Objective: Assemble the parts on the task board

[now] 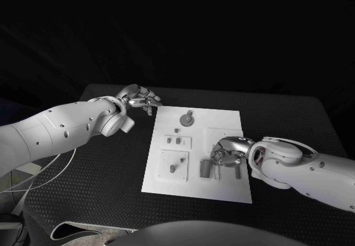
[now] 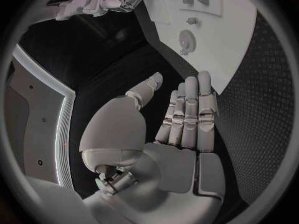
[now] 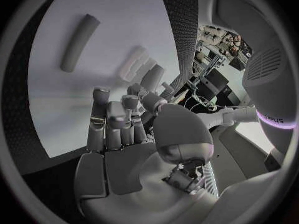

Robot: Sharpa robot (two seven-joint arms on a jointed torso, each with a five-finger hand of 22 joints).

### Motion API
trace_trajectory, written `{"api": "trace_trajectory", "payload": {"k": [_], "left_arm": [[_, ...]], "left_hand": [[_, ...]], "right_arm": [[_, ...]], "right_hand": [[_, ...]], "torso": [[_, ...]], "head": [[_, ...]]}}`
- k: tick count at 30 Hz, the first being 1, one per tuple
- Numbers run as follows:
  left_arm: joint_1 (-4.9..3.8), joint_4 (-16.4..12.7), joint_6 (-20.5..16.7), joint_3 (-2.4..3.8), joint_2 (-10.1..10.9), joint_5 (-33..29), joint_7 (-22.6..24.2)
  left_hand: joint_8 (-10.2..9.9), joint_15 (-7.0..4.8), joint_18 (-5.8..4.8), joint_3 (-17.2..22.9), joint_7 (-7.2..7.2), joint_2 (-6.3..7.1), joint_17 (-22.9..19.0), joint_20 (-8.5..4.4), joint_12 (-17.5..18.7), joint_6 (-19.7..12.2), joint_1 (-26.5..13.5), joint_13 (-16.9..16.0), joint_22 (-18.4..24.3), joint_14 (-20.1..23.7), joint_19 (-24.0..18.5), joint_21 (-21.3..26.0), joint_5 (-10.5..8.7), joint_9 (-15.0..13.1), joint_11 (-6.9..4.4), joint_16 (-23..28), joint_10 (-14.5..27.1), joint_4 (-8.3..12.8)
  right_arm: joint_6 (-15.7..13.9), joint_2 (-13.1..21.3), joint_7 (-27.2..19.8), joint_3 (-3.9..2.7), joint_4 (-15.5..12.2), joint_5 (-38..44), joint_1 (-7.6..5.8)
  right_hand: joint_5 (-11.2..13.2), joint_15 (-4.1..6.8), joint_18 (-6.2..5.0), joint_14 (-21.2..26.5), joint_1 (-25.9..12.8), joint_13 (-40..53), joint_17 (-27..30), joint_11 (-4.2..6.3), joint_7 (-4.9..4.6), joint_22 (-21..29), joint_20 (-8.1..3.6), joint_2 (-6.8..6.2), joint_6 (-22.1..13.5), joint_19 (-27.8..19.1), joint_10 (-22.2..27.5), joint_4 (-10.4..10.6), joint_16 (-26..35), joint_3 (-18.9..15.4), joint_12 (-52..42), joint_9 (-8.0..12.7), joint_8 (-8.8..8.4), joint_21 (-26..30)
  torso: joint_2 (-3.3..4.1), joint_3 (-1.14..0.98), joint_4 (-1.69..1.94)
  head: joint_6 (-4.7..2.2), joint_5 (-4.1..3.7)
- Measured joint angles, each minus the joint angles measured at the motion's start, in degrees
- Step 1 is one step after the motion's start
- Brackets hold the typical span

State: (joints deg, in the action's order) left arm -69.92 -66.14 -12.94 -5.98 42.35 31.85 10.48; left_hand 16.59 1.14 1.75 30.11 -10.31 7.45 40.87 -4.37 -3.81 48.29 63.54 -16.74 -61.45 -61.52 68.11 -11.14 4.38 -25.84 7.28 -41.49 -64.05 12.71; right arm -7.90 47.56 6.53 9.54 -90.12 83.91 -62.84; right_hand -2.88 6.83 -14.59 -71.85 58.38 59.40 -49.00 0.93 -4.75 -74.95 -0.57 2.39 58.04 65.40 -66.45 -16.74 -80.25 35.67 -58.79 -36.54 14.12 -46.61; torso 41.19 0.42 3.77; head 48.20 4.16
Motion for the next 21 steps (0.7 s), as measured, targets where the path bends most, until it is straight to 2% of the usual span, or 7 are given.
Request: {"api": "trace_trajectory", "payload": {"k": [3, 6, 8, 10, 12, 18, 21], "left_arm": [[0.00, 0.00, 0.00, 0.00, 0.06, 0.00, -0.01], [0.00, 0.00, 0.00, 0.00, 0.08, 0.00, -0.01], [0.00, 0.01, 0.00, 0.00, 0.07, 0.00, -0.02], [0.00, 0.01, 0.00, 0.00, 0.08, 0.00, -0.02], [0.00, 0.01, 0.00, 0.00, 0.10, 0.00, -0.03], [0.00, 0.01, 0.01, -0.01, 0.17, 0.00, -0.09], [0.00, 0.00, 0.01, -0.01, 0.16, 0.00, -0.13]], "left_hand": [[0.00, 0.00, 0.00, 0.00, 0.01, 0.00, 0.00, 0.00, 0.00, -0.01, 0.00, 0.00, 0.00, 0.00, 0.00, 0.00, 0.00, 0.00, 0.00, 0.00, 0.00, 0.00], [0.00, 0.01, 0.00, 0.00, 0.02, 0.00, 0.00, 0.00, 0.00, -0.02, 0.00, 0.00, 0.00, 0.01, 0.00, 0.00, 0.00, 0.00, 0.08, 0.00, 0.08, 0.00], [0.00, 0.02, 0.00, 0.13, 0.03, 0.00, -0.01, 0.00, 0.00, -0.03, 0.00, 0.00, 0.01, 0.02, -0.01, 0.00, 0.00, 0.00, 0.10, 0.00, 0.10, -0.13], [0.00, 0.02, 0.00, 0.13, 0.04, 0.00, -0.01, 0.00, 0.00, -0.04, 0.00, 0.00, 0.00, 0.02, 0.00, 0.00, 0.00, 0.00, 0.10, 0.00, 0.10, -0.12], [0.00, 0.00, 0.00, 0.13, -0.02, 0.00, 0.03, 0.00, 0.00, 0.02, 0.00, 0.00, 0.01, 0.00, 0.00, 0.21, 0.00, 0.00, 0.17, 0.00, 0.17, -0.12], [0.00, -0.12, 0.00, -0.21, -0.11, -0.09, 0.12, 0.01, 0.00, 0.11, -0.45, 0.06, -0.05, -0.12, -0.01, 0.21, 0.00, 0.06, 0.17, 0.00, 0.17, -0.46], [0.00, -0.12, 0.00, -0.07, -0.31, 0.08, 0.14, 0.00, 0.00, -0.09, -0.68, 0.06, -0.05, -0.12, -0.01, 0.21, 0.00, 0.06, 0.16, 0.22, 0.16, -0.60]], "right_arm": [[-1.33, 0.04, 0.30, -0.11, 0.00, 0.00, 0.01], [-3.00, 0.13, 0.55, -0.37, 0.00, -0.10, 0.01], [-5.13, 0.33, 0.77, -0.84, -0.13, -0.94, 0.00], [-5.89, 0.44, 0.87, -1.07, -0.33, -1.37, -0.05], [-6.70, 0.69, 1.13, -1.55, -0.80, -2.03, -0.23], [-6.74, 1.61, 2.70, -2.61, -2.23, -3.13, -0.83], [-3.93, 1.90, 5.53, -3.10, -3.06, -4.73, -1.61]], "right_hand": [[0.00, -0.01, 0.02, 0.00, -0.13, -0.06, 0.00, 0.00, 0.00, 0.00, 0.00, -0.22, 0.00, 0.00, 0.00, 0.15, 0.00, -0.15, 0.00, -0.03, 0.00, 0.00], [0.00, -0.02, 0.02, -0.01, -0.63, -0.06, 0.01, 0.00, 0.00, 0.00, 0.00, -1.39, 0.01, 0.00, 0.00, 0.49, 0.00, -0.49, 0.00, -0.29, 0.02, 0.00], [0.00, 0.08, 0.04, -0.28, -1.93, -0.06, 0.01, 0.00, -0.31, 0.00, 0.08, -3.42, -0.17, 0.53, 0.00, 1.15, 0.00, -1.12, 0.00, -0.14, -0.48, 0.00], [0.00, 0.12, 0.05, -0.33, -2.82, -0.06, 0.02, 0.00, -0.43, 0.00, -0.03, -4.32, -0.29, 0.65, 0.00, 1.88, 0.00, -1.34, 0.00, -0.05, -0.48, 0.00], [0.00, 0.12, 0.10, -0.36, -4.59, -0.12, 0.08, 0.00, -0.49, 0.00, -0.16, -6.06, -0.35, 0.79, 0.00, 3.72, 0.00, -1.68, 0.00, -0.02, -0.48, 0.01], [0.00, 0.24, 0.39, -0.68, -8.68, -0.12, 0.08, 0.01, -0.46, 0.00, -0.25, -8.02, -0.30, 1.26, -0.01, 6.95, 0.20, -2.28, 0.00, -0.02, -0.48, 0.28], [0.00, 0.53, 0.47, -1.18, -12.95, -0.20, 0.07, 0.37, -0.20, 0.00, -0.60, -9.84, 0.53, 1.65, -0.37, 10.43, 0.20, -2.47, 0.00, -0.03, -0.48, 0.45]], "torso": [[-0.01, 0.01, 0.02], [-0.01, 0.01, 0.01], [-0.01, 0.01, 0.00], [-0.01, 0.01, -0.01], [-0.01, 0.01, -0.01], [-0.02, 0.02, -0.04], [-0.02, 0.03, -0.05]], "head": [[-0.03, -0.01], [-0.06, -0.03], [-0.12, -0.03], [-0.13, -0.03], [-0.15, -0.05], [-0.25, -0.19], [-0.27, -0.26]]}}
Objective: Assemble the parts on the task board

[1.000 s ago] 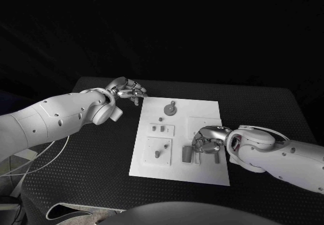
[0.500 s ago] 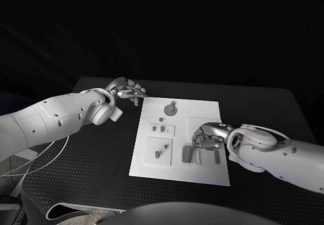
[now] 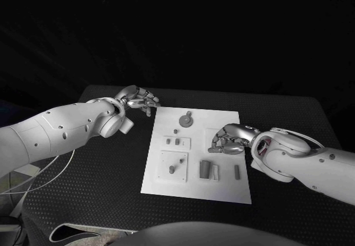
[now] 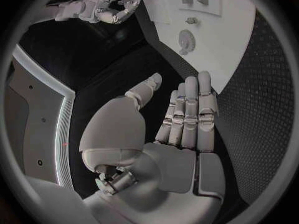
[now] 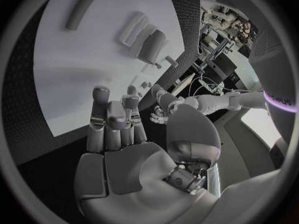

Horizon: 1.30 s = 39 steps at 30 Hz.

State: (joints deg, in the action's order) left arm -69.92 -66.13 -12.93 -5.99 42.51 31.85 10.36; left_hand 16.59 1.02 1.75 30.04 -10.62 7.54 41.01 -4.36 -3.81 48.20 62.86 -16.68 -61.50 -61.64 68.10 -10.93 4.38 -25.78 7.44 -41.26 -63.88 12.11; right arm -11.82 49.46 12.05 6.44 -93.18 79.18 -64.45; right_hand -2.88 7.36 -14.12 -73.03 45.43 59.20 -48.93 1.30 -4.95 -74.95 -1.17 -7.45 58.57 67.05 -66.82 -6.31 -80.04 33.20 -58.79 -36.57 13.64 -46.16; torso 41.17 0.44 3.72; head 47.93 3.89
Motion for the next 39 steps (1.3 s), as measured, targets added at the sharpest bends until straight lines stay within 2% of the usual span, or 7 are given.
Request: {"api": "trace_trajectory", "payload": {"k": [6, 14, 16, 21, 29, 32, 39], "left_arm": [[0.00, -0.07, 0.03, 0.00, 0.01, 0.00, -0.12], [0.00, -0.10, 0.27, 0.00, 0.02, -0.07, -0.34], [0.00, -0.10, 0.42, -0.01, 0.03, -0.14, -0.37], [0.00, -0.06, 0.75, -0.01, -0.02, -0.29, -0.41], [-0.01, -0.07, 1.17, -0.01, -0.06, -0.45, -0.46], [-0.01, -0.07, 1.27, -0.01, -0.07, -0.48, -0.47], [-0.01, -0.16, 1.45, -0.02, 0.06, -0.53, -0.53]], "left_hand": [[0.00, 0.00, -0.01, -0.25, 0.00, -0.03, 0.14, 0.00, 0.00, 0.00, -0.48, 0.06, -0.05, 0.00, 0.00, 0.00, 0.00, 0.05, 0.00, 0.00, 0.00, -0.52], [0.00, 0.00, 0.00, -0.81, -0.11, -0.03, 0.46, 0.00, 0.00, -0.12, -2.78, 0.32, -0.11, 0.00, 0.00, 0.36, -0.45, 0.16, -0.20, 0.33, 0.22, -2.68], [0.00, 0.00, -0.01, -1.56, -0.33, -0.28, 0.54, 0.00, 0.00, -0.33, -5.59, 0.45, -0.10, 0.00, 0.00, 0.67, -0.47, 0.32, -0.31, 0.71, 0.33, -4.75], [0.00, 0.17, 0.00, -4.60, -0.36, -0.77, 0.94, 0.17, 0.00, -0.67, -10.77, 0.74, -0.10, 0.17, -0.23, 1.12, -0.11, 0.40, -0.47, 1.01, 0.53, -7.72], [0.00, 0.27, -0.01, -5.41, -0.31, -0.98, 1.08, 0.05, 0.00, -0.72, -11.08, 0.86, -0.10, 0.27, -0.55, 1.33, -0.11, 0.39, -0.36, 1.01, 1.05, -7.72], [0.00, 0.33, -0.01, -5.55, -0.31, -0.98, 1.07, 0.06, 0.00, -0.71, -11.08, 0.86, -0.09, 0.34, -0.55, 1.33, -0.11, 0.39, 0.28, 1.01, 1.92, -7.86], [0.00, 0.34, -0.01, -6.03, -0.58, -0.98, 1.22, 0.06, 0.00, -0.99, -11.07, 0.99, -0.09, 0.34, -0.55, 1.33, -0.11, 0.46, 0.32, 1.28, 1.95, -7.55]], "right_arm": [[9.55, -0.07, 8.06, 0.07, -0.61, -7.21, -0.75], [16.25, -0.43, 14.21, 0.48, -1.72, -12.68, -0.72], [17.03, -0.81, 15.00, 0.58, -1.72, -13.14, -0.72], [17.09, -2.64, 15.77, 0.89, -1.42, -13.22, -0.72], [15.69, -4.32, 15.81, 0.96, -0.40, -12.81, -0.72], [15.29, -4.95, 15.93, 1.35, 0.50, -12.01, -0.73], [14.80, -5.67, 16.14, 1.84, 1.58, -10.73, -0.70]], "right_hand": [[0.00, 0.37, 0.25, -0.74, -6.86, -0.17, -0.11, 0.76, 0.61, 0.00, -0.87, -4.82, 0.84, 1.05, -0.76, 8.49, 0.00, 3.34, 0.00, -0.15, 0.34, 0.13], [0.00, 0.83, 0.23, -0.96, -9.48, -0.17, -0.84, 1.22, 1.04, 0.00, -1.21, -7.44, 1.85, 1.34, -1.89, 13.33, -0.73, 4.85, -0.21, -0.71, 1.03, 0.13], [0.00, 0.85, 0.23, -0.96, -9.69, -0.12, -1.03, 1.26, 1.06, 0.00, -1.49, -8.13, 1.87, 1.43, -2.10, 14.11, -1.05, 4.97, -0.27, -0.83, 1.04, -0.11], [0.00, 0.98, 0.22, -0.85, -9.67, -0.12, -1.22, 1.47, 1.33, 0.00, -1.50, -8.71, 2.14, 1.43, -2.30, 14.56, -1.28, 4.16, -0.27, -1.06, 1.33, -0.46], [0.00, 1.07, 0.21, -0.76, -9.49, -0.12, -1.41, 1.57, 1.41, 0.00, -1.79, -7.89, 2.21, 1.13, -2.40, 13.72, -1.50, 1.79, -0.27, -1.31, 1.33, -0.73], [0.00, 1.08, 0.21, -0.75, -8.36, -0.12, -1.45, 1.57, 1.44, 0.00, -1.81, -6.75, 2.23, 1.12, -2.40, 12.35, -1.50, 0.75, -0.27, -1.41, 1.33, -0.77], [0.00, 1.22, 0.22, -0.61, -7.16, -0.06, -1.46, 1.57, 1.53, 0.00, -2.01, -6.05, 2.32, 0.92, -2.40, 9.83, -1.50, -1.11, -0.26, -1.80, 1.82, -0.77]], "torso": [[-0.03, 0.07, 0.01], [-0.03, 0.08, 0.02], [-0.03, 0.07, 0.02], [-0.02, 0.00, 0.01], [0.01, -0.03, 0.05], [0.01, -0.02, 0.05], [0.01, 0.01, 0.15]], "head": [[0.07, -0.21], [0.23, -0.08], [0.25, -0.07], [0.22, -0.09], [0.18, -0.25], [0.20, -0.26], [0.37, -0.13]]}}
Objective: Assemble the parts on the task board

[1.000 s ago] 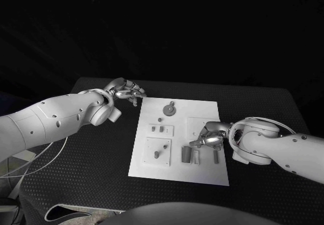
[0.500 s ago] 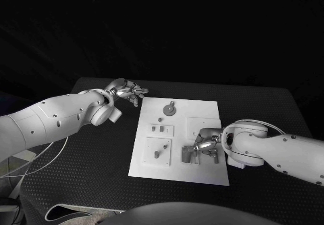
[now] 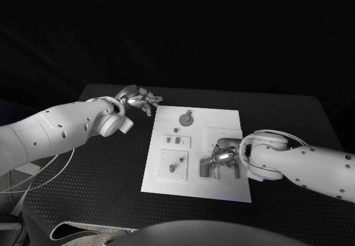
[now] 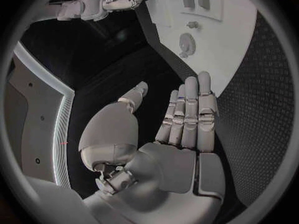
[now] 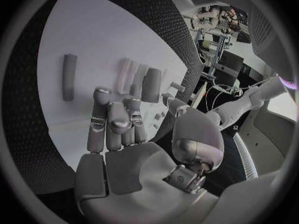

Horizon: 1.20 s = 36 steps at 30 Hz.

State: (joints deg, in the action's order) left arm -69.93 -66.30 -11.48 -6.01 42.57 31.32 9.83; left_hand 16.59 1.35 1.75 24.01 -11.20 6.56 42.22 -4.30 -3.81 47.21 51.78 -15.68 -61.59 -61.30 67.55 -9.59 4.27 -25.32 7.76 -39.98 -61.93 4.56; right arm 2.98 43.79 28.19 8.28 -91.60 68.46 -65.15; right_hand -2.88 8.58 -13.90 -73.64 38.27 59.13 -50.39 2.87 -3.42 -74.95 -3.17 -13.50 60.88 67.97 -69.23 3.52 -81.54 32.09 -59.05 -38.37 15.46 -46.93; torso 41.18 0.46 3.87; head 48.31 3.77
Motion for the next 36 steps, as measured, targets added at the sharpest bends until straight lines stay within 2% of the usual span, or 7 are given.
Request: {"api": "trace_trajectory", "payload": {"k": [7, 17, 20, 23, 28, 33, 36], "left_arm": [[0.00, -0.04, 0.18, -0.01, 0.08, -0.03, -0.10], [0.00, -0.05, 0.40, -0.01, 0.09, -0.05, -0.32], [0.00, -0.02, 0.44, -0.01, 0.02, -0.05, -0.37], [0.00, -0.02, 0.49, -0.01, 0.00, -0.06, -0.43], [0.00, -0.01, 0.49, -0.02, 0.07, -0.06, -0.67], [0.00, -0.01, 0.49, -0.02, 0.13, -0.06, -0.91], [0.00, -0.01, 0.49, -0.02, 0.14, -0.06, -0.99]], "left_hand": [[0.00, 0.00, 0.00, -0.07, -0.02, 0.00, 0.00, 0.01, 0.00, -0.02, 0.00, 0.00, 0.00, 0.00, 0.00, 0.00, 0.00, 0.00, 0.00, 0.05, 0.00, -0.07], [0.00, 0.01, 0.00, -0.45, -0.02, 0.00, 0.07, 0.02, 0.00, -0.44, 0.00, 0.06, 0.01, 0.01, 0.00, 0.23, 0.00, 0.07, 0.00, 0.05, 0.00, 0.02], [0.00, 0.01, 0.00, -0.45, -0.02, 0.00, 0.13, 0.02, 0.00, -0.44, 0.00, 0.09, 0.01, 0.01, 0.00, 0.23, 0.00, 0.07, 0.00, 0.05, 0.00, 0.02], [0.00, 0.02, 0.00, -0.45, -0.02, 0.00, 0.13, 0.02, 0.00, -0.44, 0.00, 0.13, 0.01, 0.02, 0.00, 0.23, 0.00, 0.06, 0.10, 0.05, 0.10, 0.02], [0.00, 0.10, 0.00, -0.45, 0.00, 0.00, 0.22, 0.03, 0.00, -0.48, 0.00, 0.21, 0.02, 0.10, 0.00, 0.23, 0.00, 0.12, 0.01, 0.05, 0.42, 0.02], [0.00, 0.11, 0.00, -0.45, 0.01, 0.00, 0.21, 0.03, 0.00, -0.48, 0.00, 0.21, 0.02, 0.11, 0.00, 0.23, 0.00, 0.12, 0.03, 0.05, 0.45, 0.02], [0.00, 0.11, 0.00, -0.61, 0.06, 0.00, 0.21, 0.11, 0.00, -0.54, 0.00, 0.25, 0.02, 0.11, -0.08, 0.23, 0.00, 0.12, 0.22, 0.05, 0.64, 0.18]], "right_arm": [[-0.94, -0.75, 0.03, 0.08, 0.55, 1.21, 0.00], [-2.15, -1.58, 0.22, 0.16, 1.20, 2.03, 0.26], [-2.44, -1.88, 0.37, 0.01, 1.49, 2.03, 0.47], [-2.67, -1.90, 0.41, -0.04, 1.51, 1.90, 0.55], [-3.08, -1.80, 0.10, -0.07, 1.67, 1.55, 0.61], [-4.14, -1.67, -0.51, -0.09, 1.95, 1.40, 0.67], [-4.80, -1.64, -0.69, -0.03, 2.00, 1.13, 0.73]], "right_hand": [[0.00, 0.05, -0.04, 0.06, 0.67, 0.00, 0.01, 0.00, -0.13, 0.00, 0.00, 0.68, -0.14, 0.00, 0.00, -1.40, 0.00, -0.78, 0.26, 0.45, -0.87, 0.00], [0.00, 0.04, -0.13, 0.05, 1.00, 0.14, 0.05, 0.00, 0.01, 0.00, 0.19, 3.89, -0.11, -0.23, 0.00, -5.25, 0.00, -2.17, 0.26, 0.03, -0.26, 0.00], [0.00, 0.03, -0.12, 0.04, 2.77, 0.28, 0.05, 0.00, 0.01, 0.00, 0.07, 6.15, 0.12, -0.36, 0.00, -8.77, 0.00, -2.17, 0.27, -0.01, -0.26, 0.00], [0.06, 0.02, 0.04, 0.03, 3.47, 0.27, 0.05, -0.01, 0.01, 0.00, 0.07, 7.62, 0.12, -0.37, 0.01, -12.20, 0.01, -2.26, 0.27, -0.02, -0.26, 0.00], [0.24, -0.01, 0.10, 0.00, 4.51, 0.46, 0.16, -0.02, 0.01, 0.00, 0.09, 9.53, 0.12, -0.38, 0.02, -15.54, 0.01, -4.96, 0.27, -0.02, -0.26, 0.00], [0.47, -0.10, 0.10, -0.03, 5.77, 0.69, 0.18, -0.13, -0.17, 0.00, 0.37, 8.93, 0.29, -0.66, 0.13, -15.73, 0.01, -5.14, 0.27, 0.41, -0.92, 0.00], [0.44, -0.13, 0.11, -0.01, 6.95, 0.78, 0.18, -0.14, -0.16, 0.00, 0.37, 7.75, 0.28, -0.67, 0.15, -15.13, 0.01, -4.54, 0.27, 0.54, -0.98, -0.22]], "torso": [[-0.01, 0.03, -0.03], [-0.01, -0.03, -0.08], [-0.01, -0.04, -0.11], [-0.01, -0.04, -0.12], [-0.01, -0.05, -0.11], [0.01, -0.05, -0.11], [0.01, -0.05, -0.11]], "head": [[0.01, 0.14], [0.09, 0.19], [0.20, -0.02], [0.15, -0.12], [0.03, -0.15], [-0.15, -0.18], [-0.16, -0.19]]}}
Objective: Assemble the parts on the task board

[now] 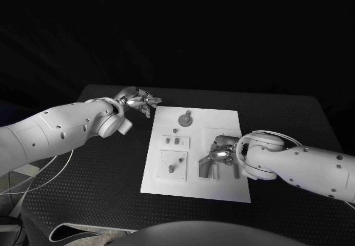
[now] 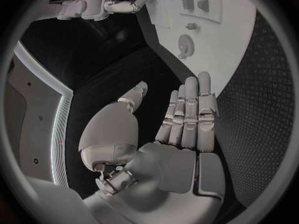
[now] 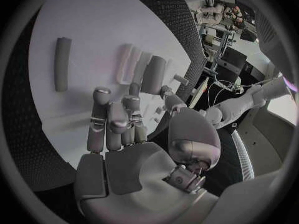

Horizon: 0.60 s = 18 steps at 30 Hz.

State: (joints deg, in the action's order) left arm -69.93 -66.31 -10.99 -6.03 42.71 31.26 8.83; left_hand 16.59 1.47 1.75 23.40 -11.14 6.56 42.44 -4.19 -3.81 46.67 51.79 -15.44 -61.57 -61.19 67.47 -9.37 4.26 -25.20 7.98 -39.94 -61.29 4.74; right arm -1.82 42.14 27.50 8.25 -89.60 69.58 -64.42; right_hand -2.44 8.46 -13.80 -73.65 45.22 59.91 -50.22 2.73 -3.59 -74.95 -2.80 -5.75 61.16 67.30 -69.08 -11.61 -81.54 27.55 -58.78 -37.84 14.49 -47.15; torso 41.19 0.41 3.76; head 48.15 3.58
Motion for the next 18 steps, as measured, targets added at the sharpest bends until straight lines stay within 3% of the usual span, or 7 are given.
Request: {"api": "trace_trajectory", "payload": {"k": [9, 13, 14, 15, 18], "left_arm": [[0.00, -0.06, 0.00, 0.00, 0.07, 0.01, -0.37], [0.00, -0.18, -0.04, -0.02, 0.26, 0.22, -0.99], [0.00, -0.19, -0.04, -0.02, 0.29, 0.26, -1.13], [-0.01, -0.20, -0.03, -0.03, 0.32, 0.32, -1.30], [-0.01, -0.17, -0.03, -0.03, 0.33, 0.48, -1.69]], "left_hand": [[0.00, 0.01, 0.00, 0.00, -0.07, 0.00, 0.05, 0.00, 0.00, -0.07, 0.00, 0.02, 0.00, 0.01, 0.00, 0.00, 0.00, 0.00, 0.00, 0.00, 0.00, 0.00], [-0.34, 0.09, 0.00, -0.16, -0.47, 0.00, 0.16, 0.01, 0.00, -0.57, 0.00, 0.19, 0.00, 0.09, 0.00, 0.00, 0.00, 0.13, 0.02, 0.00, 0.62, 0.16], [-0.33, 0.09, 0.00, -0.16, -0.43, 0.00, 0.16, 0.01, 0.00, -0.62, 0.00, 0.19, 0.00, 0.09, 0.00, 0.00, 0.00, 0.13, 0.10, 0.00, 0.70, 0.16], [-0.33, 0.09, 0.00, -0.16, -0.42, 0.00, 0.16, 0.01, 0.00, -0.64, 0.00, 0.19, 0.00, 0.09, 0.00, 0.00, 0.00, 0.13, 0.17, 0.00, 0.77, 0.16], [-0.33, 0.10, 0.00, -0.15, -0.43, 0.00, 0.17, 0.01, 0.00, -0.65, 0.00, 0.25, 0.00, 0.10, 0.00, 0.15, 0.00, 0.13, 0.19, 0.00, 0.79, 0.16]], "right_arm": [[-2.62, 0.61, -0.87, 0.17, 0.14, -3.46, 0.24], [-4.00, 1.01, -1.62, -0.30, 0.26, -4.99, 0.28], [-4.26, 1.06, -1.82, -0.50, 0.32, -5.40, 0.26], [-4.51, 1.04, -1.95, -0.54, 0.55, -6.03, 0.27], [-4.82, 1.01, -2.17, -0.73, 0.95, -7.97, 0.44]], "right_hand": [[-0.18, -0.17, 0.00, -0.03, 0.75, 0.11, 0.00, 0.00, -0.22, 0.00, 0.01, -0.68, 0.23, -0.01, 0.00, 0.56, 0.00, 0.68, 0.00, -0.32, 0.21, 0.00], [-0.19, -0.19, 0.00, -0.05, 0.82, 0.14, 0.00, 0.14, -0.04, 0.00, 0.17, -0.75, 0.42, 0.15, -0.14, -3.64, 0.00, 5.37, 0.00, -0.31, 0.14, 0.00], [-0.73, -0.20, -0.12, -0.05, 3.89, 0.17, 0.00, 0.24, -0.04, 0.00, 0.17, 2.32, 0.43, 0.15, -0.27, -4.57, 0.00, 6.91, -0.01, -0.32, 0.08, 0.00], [-0.71, -0.20, -0.21, -0.05, 9.07, 0.20, 0.00, 0.15, -0.03, 0.00, 0.18, 7.51, 0.43, 0.15, -0.38, -4.85, 0.00, 7.47, -0.01, -0.30, 0.20, 0.00], [-0.44, -0.20, -0.24, -0.05, 9.64, 0.20, 0.00, 0.07, -0.03, 0.00, 0.18, 8.08, 0.43, 0.15, -0.47, -4.83, 0.00, 7.48, -0.01, -0.31, 0.32, 0.00]], "torso": [[0.01, -0.01, 0.00], [0.01, 0.01, 0.00], [0.01, 0.01, 0.02], [0.01, 0.00, 0.03], [0.00, 0.03, 0.04]], "head": [[-0.05, 0.00], [-0.05, 0.02], [-0.07, 0.03], [-0.08, 0.03], [-0.08, 0.03]]}}
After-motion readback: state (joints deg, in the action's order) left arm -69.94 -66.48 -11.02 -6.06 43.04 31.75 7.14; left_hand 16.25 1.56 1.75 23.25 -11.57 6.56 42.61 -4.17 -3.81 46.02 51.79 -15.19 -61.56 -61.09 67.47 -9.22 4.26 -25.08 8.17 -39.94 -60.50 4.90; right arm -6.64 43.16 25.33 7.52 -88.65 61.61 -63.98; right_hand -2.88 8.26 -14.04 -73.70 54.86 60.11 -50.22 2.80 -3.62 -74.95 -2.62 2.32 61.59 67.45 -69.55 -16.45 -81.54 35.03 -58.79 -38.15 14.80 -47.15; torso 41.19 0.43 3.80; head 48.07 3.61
